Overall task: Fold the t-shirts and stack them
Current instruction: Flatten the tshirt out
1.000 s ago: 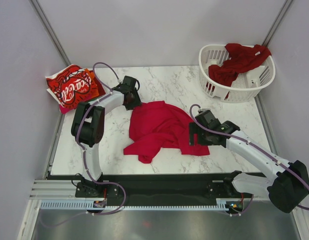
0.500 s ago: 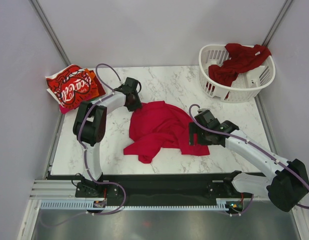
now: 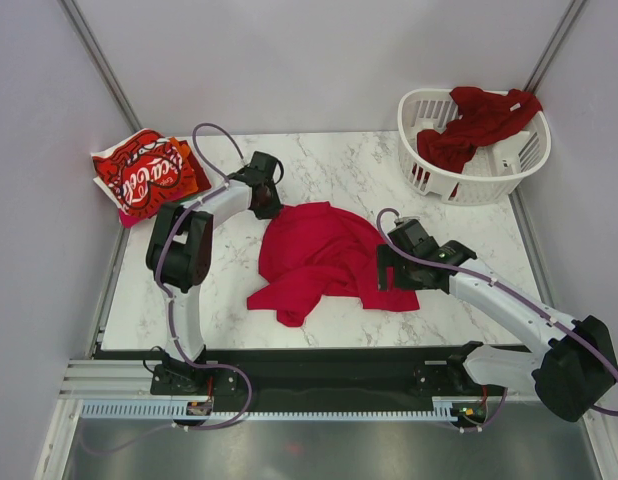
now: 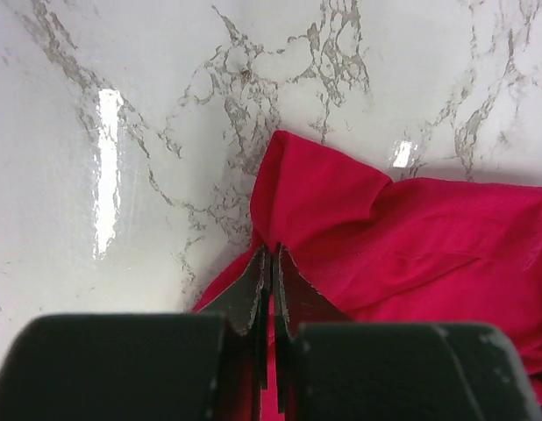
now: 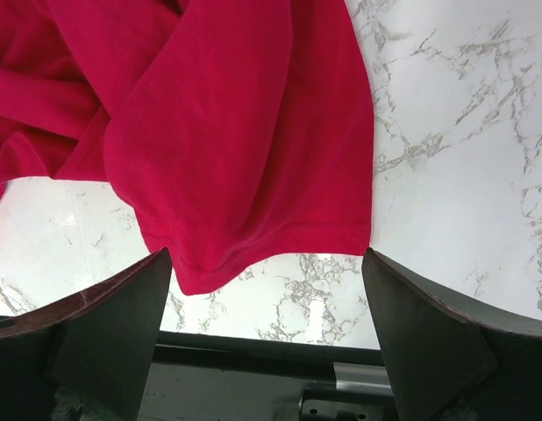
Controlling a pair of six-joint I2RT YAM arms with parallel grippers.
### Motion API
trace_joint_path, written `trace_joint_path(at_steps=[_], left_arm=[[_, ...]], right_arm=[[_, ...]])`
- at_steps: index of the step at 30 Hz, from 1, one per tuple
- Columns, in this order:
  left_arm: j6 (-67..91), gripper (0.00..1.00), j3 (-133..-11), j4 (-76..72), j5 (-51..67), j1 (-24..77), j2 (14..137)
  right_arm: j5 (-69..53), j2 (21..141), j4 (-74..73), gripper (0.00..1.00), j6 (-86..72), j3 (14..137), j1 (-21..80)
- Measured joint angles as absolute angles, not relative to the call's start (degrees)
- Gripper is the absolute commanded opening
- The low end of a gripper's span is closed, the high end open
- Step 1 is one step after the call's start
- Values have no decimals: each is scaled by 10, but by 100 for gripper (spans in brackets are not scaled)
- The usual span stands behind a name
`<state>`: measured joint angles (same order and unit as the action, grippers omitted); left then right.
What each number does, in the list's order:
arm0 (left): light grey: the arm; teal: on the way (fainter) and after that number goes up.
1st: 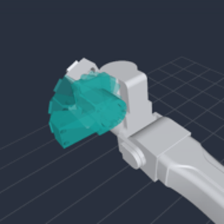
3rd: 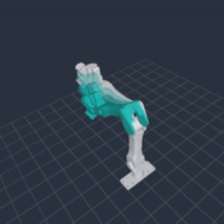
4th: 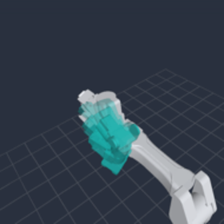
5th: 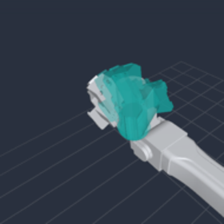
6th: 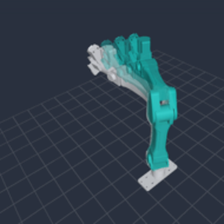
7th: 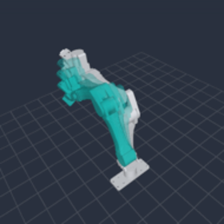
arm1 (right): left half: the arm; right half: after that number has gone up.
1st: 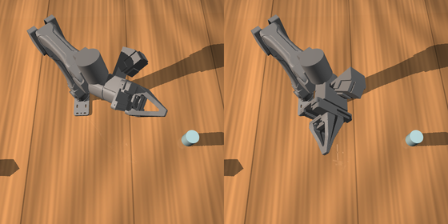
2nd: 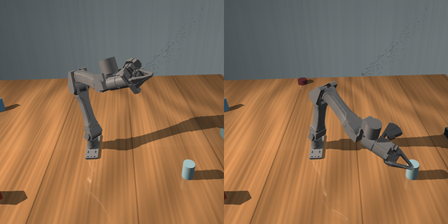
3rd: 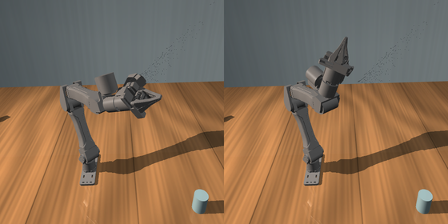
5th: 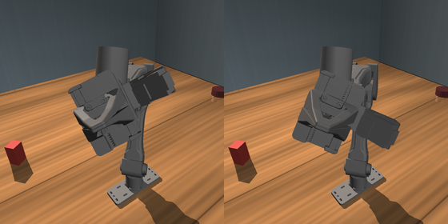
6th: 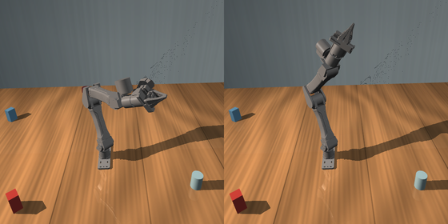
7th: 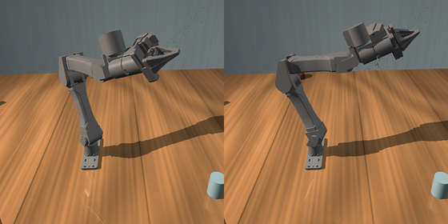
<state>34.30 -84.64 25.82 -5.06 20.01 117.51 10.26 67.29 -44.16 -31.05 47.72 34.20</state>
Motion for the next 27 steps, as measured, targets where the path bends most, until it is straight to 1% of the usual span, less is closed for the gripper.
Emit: trace_joint_path(at_steps=[6, 13, 19, 24, 27], left_arm=[[336, 2, -873, 283, -55, 200, 1172], [325, 6, -916, 300, -53, 200, 1165], [321, 11, -917, 314, -44, 200, 1165], [319, 12, -920, 319, -40, 200, 1165], [318, 14, -922, 326, -39, 200, 1165]], right_arm=[[103, 674, -441, 98, -310, 477, 342], [103, 677, -435, 98, -310, 477, 342], [103, 679, -433, 98, -310, 477, 343], [103, 679, -433, 98, -310, 477, 343], [103, 679, -433, 98, -310, 477, 343]])
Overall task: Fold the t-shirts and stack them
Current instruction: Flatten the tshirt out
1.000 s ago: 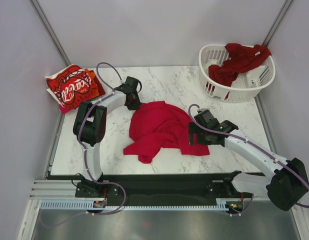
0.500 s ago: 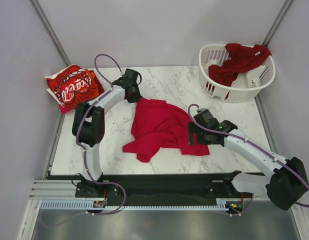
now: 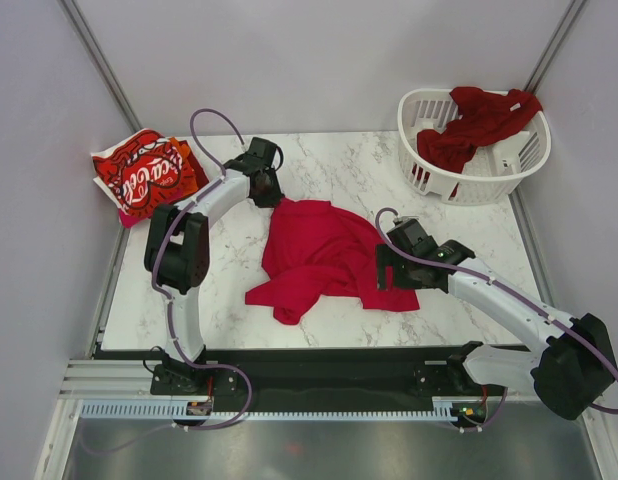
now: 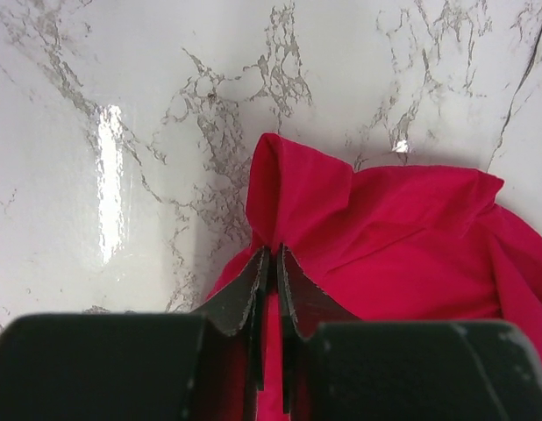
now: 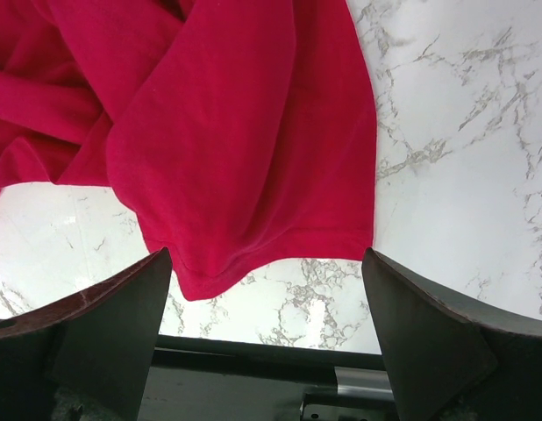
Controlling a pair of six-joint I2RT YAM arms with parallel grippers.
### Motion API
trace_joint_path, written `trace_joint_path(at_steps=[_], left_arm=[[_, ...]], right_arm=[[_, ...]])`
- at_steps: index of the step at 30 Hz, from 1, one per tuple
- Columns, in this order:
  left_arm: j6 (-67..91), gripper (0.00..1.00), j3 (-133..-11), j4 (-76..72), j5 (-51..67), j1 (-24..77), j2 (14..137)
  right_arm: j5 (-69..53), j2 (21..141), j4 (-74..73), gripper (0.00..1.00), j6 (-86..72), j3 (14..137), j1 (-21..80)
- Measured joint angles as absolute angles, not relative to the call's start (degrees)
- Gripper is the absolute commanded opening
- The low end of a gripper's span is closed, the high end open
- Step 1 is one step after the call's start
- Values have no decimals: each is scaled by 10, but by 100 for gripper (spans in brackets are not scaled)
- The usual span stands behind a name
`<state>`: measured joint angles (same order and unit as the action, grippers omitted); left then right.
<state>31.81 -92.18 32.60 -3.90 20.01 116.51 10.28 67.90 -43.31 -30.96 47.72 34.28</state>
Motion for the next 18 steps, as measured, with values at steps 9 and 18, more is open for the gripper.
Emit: trace_joint_path(at_steps=[9, 18], left_arm=[[315, 23, -934, 343, -38, 200, 1165], [311, 37, -934, 346, -34, 200, 1165]], right_arm=[[103, 681, -433, 98, -306, 477, 343], [103, 682, -431, 98, -306, 477, 343]])
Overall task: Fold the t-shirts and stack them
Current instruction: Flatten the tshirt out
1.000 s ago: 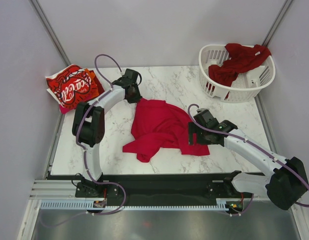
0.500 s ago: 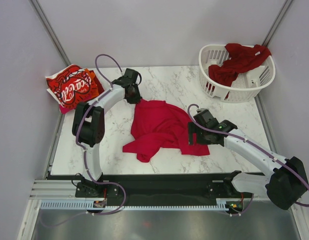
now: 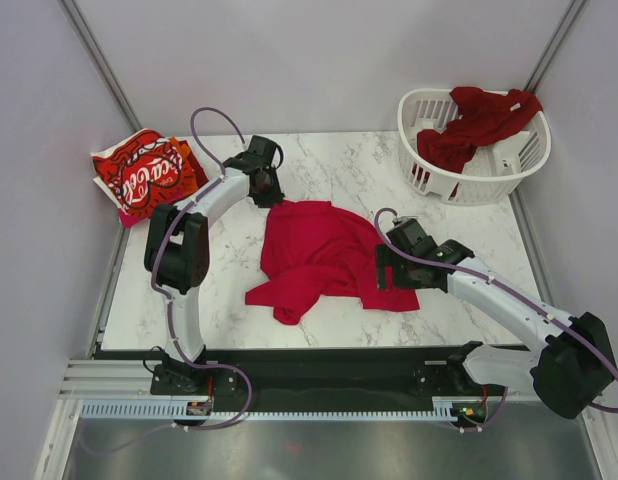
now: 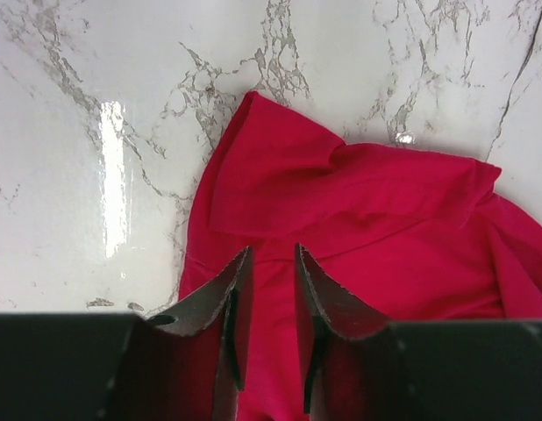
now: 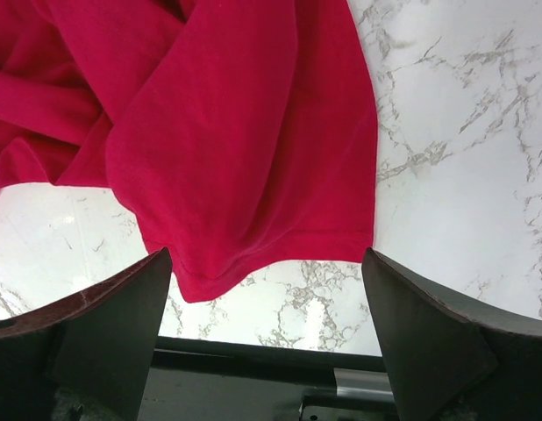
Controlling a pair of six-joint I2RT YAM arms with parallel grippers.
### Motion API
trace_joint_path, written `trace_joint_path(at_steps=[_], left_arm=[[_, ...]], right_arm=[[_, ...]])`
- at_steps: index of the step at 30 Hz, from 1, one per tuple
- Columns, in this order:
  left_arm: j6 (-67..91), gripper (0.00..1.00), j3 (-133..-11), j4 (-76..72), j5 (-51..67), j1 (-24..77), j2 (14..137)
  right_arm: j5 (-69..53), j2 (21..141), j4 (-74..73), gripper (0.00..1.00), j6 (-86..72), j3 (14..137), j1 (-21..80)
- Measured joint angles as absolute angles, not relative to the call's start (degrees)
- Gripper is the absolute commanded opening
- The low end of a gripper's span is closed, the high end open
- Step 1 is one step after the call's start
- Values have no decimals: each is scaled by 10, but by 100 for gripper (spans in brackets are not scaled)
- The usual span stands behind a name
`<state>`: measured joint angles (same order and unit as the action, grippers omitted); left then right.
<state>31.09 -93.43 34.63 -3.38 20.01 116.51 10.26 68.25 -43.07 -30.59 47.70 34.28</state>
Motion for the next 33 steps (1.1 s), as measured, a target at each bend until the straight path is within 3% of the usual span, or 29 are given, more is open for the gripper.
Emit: trace_joint_path(at_steps=[7, 25, 29, 33], left_arm=[[302, 46, -966, 355, -34, 200, 1184], [293, 40, -1010, 358, -30, 218, 1264], [289, 34, -1013, 357, -32, 220, 1269], [282, 17, -1014, 358, -36, 220, 1273]], right_arm=[[102, 685, -428, 98, -306, 477, 343], [102, 694, -424, 98, -302, 477, 343], [102, 695, -424, 98, -302, 477, 343], [102, 695, -424, 98, -302, 477, 343]])
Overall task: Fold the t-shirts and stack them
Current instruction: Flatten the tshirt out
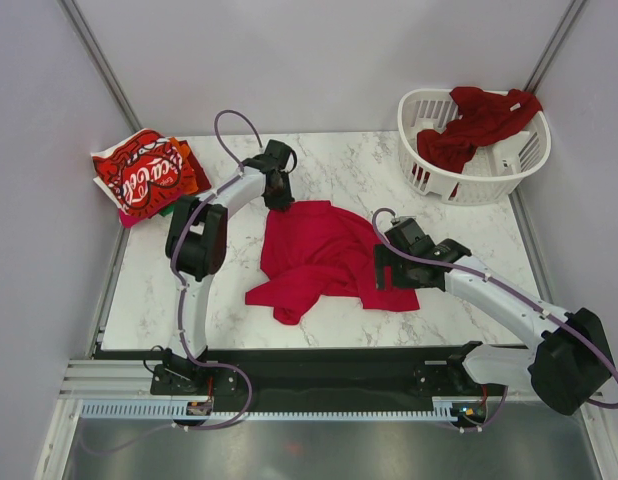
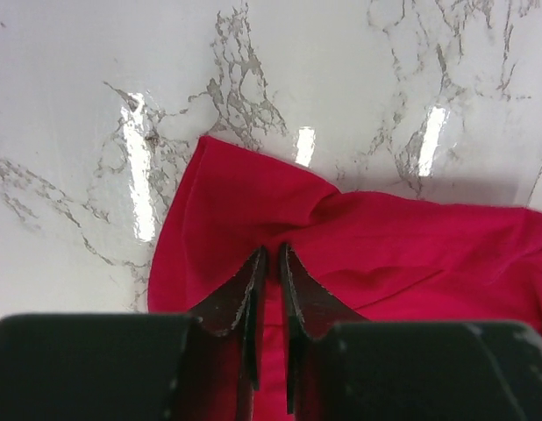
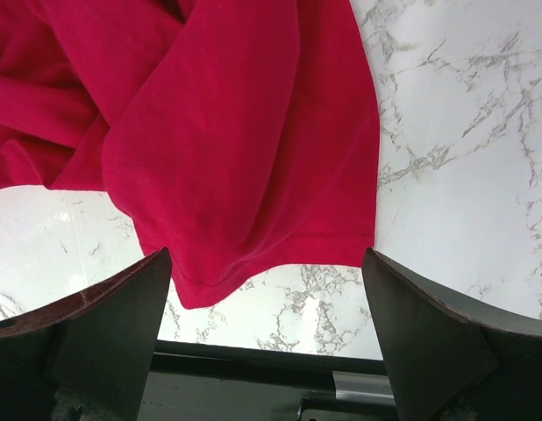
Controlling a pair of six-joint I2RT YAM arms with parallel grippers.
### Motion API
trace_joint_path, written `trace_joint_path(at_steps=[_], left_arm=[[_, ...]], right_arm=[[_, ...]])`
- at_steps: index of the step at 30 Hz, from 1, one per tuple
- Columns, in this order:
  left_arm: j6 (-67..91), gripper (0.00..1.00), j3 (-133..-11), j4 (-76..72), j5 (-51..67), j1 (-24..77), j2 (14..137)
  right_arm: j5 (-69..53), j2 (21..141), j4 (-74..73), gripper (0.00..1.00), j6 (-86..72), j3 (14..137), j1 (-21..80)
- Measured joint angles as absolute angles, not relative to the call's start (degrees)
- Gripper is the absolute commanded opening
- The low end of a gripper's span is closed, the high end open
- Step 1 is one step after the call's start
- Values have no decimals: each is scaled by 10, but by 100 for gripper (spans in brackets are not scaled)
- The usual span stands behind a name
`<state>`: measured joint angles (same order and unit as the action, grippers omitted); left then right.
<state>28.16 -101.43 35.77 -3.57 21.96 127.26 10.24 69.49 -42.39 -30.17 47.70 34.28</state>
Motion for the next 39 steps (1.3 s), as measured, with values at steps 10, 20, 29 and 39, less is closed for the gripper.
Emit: trace_joint_path(at_steps=[10, 20, 29, 39], left_arm=[[271, 7, -1022, 365, -44, 220, 1271], [255, 6, -1066, 411, -44, 220, 1217], [254, 5, -1017, 437, -44, 220, 1158], [254, 5, -999, 444, -38, 220, 1142]], right_arm=[[102, 703, -422, 98, -302, 477, 343], [128, 694, -430, 98, -306, 479, 310], [123, 628, -430, 85, -379, 468, 224], [53, 622, -428, 80, -451, 371, 212]])
